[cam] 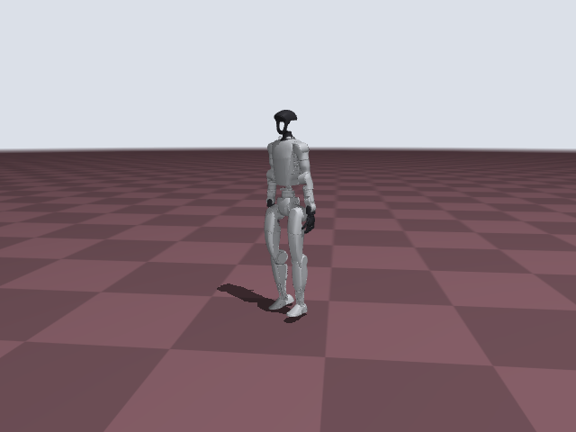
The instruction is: In place motions
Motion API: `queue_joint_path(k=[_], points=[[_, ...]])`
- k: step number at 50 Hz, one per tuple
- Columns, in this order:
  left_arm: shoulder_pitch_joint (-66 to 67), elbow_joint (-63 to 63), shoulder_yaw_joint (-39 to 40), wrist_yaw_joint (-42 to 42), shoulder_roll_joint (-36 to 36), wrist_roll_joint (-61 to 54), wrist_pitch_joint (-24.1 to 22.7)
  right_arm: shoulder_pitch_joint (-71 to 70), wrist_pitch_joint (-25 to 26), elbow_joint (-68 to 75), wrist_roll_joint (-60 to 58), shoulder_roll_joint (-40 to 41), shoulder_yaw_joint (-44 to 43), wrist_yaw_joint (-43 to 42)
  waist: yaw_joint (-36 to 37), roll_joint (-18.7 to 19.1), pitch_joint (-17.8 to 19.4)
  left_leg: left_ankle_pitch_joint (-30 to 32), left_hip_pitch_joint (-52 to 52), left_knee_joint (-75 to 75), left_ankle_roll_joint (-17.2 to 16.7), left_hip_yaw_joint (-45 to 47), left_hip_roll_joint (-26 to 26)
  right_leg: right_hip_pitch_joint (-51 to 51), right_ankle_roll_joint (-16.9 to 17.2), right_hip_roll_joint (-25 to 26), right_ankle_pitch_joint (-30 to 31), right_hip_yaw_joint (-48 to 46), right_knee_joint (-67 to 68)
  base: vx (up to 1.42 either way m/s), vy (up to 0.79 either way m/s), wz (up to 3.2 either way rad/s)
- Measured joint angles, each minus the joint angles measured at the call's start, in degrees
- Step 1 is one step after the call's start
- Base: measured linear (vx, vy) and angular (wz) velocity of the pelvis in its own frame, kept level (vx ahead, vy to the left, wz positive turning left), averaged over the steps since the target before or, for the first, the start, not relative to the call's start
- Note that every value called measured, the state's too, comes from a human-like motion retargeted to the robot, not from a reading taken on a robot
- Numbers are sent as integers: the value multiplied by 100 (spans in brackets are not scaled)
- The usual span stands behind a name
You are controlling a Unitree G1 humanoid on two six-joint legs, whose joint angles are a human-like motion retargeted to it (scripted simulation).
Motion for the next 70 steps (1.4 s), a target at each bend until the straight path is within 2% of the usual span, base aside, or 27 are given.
queue_joint_path(k=[7,14,19,22,25,30,35,41,42,43,45,47,50,52,55,56,60,63,65,70], points=[[-194,-255,-367,20,204,230,-24,104,-4,159,350,13,-218,135,114,63,29,64,-100,75,-137,41,148,-92,-90,89,-13,26,11,-20,-4,3],[-143,-558,-296,158,114,165,-251,7,19,524,518,-126,41,-49,112,118,151,59,-493,681,-235,-11,312,-207,-112,82,-17,22,35,-23,1,7],[-4,-309,-298,332,-24,178,-327,-549,-214,715,1471,-51,318,-277,218,-110,290,539,-1714,2634,-77,-326,239,-361,-26,-318,53,-115,-55,-31,-1,41],[236,15,-213,140,-140,32,-233,-963,-327,527,1699,105,529,-293,626,-282,305,284,-2607,4322,123,-82,354,-495,-45,-568,148,-149,-124,-15,0,-22],[527,436,71,-162,-234,-164,-74,-1371,-276,88,1409,354,599,59,978,-384,384,-45,-3278,5775,427,317,623,-587,-125,-710,215,-165,-104,-6,3,-45],[804,1023,517,-55,-234,-504,-42,-2160,-487,-396,979,735,984,295,983,-378,448,-85,-3928,6888,410,271,686,-659,-252,-723,243,-166,-80,-7,2,-12],[992,1042,597,172,-43,-650,-36,-2327,-554,-454,755,863,1015,229,971,-343,328,94,-3262,6156,281,280,601,-505,-276,-726,161,-279,-34,17,4,32],[843,733,566,148,112,-674,-133,-1894,-557,-223,747,801,1008,248,839,-178,128,642,-1249,2989,-81,-177,-87,-247,-231,-478,-43,-326,114,31,6,19],[793,705,536,157,127,-669,-153,-1774,-549,-162,717,769,1010,247,836,-123,85,558,-885,2408,-123,-220,-155,-223,-228,-393,-87,-291,162,43,11,-25],[732,694,498,171,142,-662,-168,-1643,-540,-101,682,725,1003,249,809,-82,42,65,-545,1958,-75,-261,-234,-197,-220,-326,-135,-271,219,44,11,-6],[543,746,463,143,148,-682,-175,-1353,-521,-10,558,574,941,296,643,59,-29,-489,-36,1210,-9,-73,-159,-115,-170,-173,-259,-326,354,46,16,33],[276,819,571,5,108,-790,-127,-1034,-469,-29,372,380,823,384,316,156,-130,-599,38,810,182,-337,-196,-169,-118,-129,-398,-531,578,29,11,79],[-207,823,844,-182,117,-1049,-83,-670,-386,-121,174,131,470,452,-50,222,-33,-521,28,523,190,-535,-120,-489,-136,-127,-429,-774,1275,3,5,49],[-553,840,676,-135,193,-1350,-91,-486,-315,-135,152,-38,122,425,-100,226,109,-538,-27,520,246,-493,-70,-848,-128,-225,5,-813,2023,-2,10,-19],[-1074,843,322,98,295,-1577,-38,-157,-318,-28,365,-259,-366,306,-172,271,202,-554,-159,503,357,-525,5,-1778,-18,-315,1057,-414,3418,1,11,-12],[-1226,738,341,36,284,-1594,-37,-89,-308,48,465,-339,-471,253,-279,287,224,-559,-224,507,379,-534,31,-2127,-105,-382,1095,-387,3940,-5,14,3],[-1781,-16,548,-728,152,-1572,62,34,-196,520,697,-697,-781,183,-886,374,321,-480,-395,420,482,-489,133,-3282,-533,-827,689,-689,5999,-11,13,11],[-2177,-701,450,-803,18,-1439,-113,161,-101,912,824,-911,-1010,148,-1276,497,421,-377,-537,424,471,-589,339,-3781,-322,-531,462,-565,6720,-9,6,55],[-2394,-1149,239,-718,-32,-1380,-274,278,-94,1118,950,-1021,-1156,46,-1369,535,441,-366,-630,465,461,-641,418,-3950,-137,-338,429,-483,6894,-5,-3,29],[-2724,-1578,-108,-693,-177,-1438,-501,659,-52,1259,1244,-1105,-1535,-246,-1080,463,310,-452,-623,539,436,-626,371,-3438,-199,-284,526,-545,6204,5,-1,-29]])
